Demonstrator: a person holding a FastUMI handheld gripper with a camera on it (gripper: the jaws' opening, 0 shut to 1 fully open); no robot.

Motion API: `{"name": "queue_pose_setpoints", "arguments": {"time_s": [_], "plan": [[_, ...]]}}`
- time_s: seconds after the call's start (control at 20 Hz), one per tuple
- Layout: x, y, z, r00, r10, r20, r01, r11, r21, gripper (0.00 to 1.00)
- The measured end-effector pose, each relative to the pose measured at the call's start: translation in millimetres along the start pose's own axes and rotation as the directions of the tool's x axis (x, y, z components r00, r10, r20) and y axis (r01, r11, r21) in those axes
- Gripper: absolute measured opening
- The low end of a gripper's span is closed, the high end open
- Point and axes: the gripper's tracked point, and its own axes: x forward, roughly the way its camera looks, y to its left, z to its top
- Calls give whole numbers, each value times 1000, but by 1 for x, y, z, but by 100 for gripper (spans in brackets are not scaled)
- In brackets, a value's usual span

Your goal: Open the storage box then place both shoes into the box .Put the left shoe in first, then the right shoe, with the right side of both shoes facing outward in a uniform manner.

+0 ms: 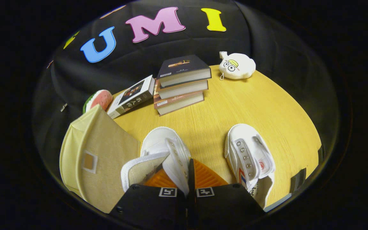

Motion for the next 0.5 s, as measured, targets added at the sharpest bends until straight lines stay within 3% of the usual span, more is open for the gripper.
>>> {"name": "queue_pose_setpoints", "arguments": {"time_s": [0.25, 0.5], "plan": [[-60, 39, 44, 1000, 26, 4, -27, 991, 129, 8], [-92, 121, 59, 995, 91, -34, -84, 982, 168, 7]]}}
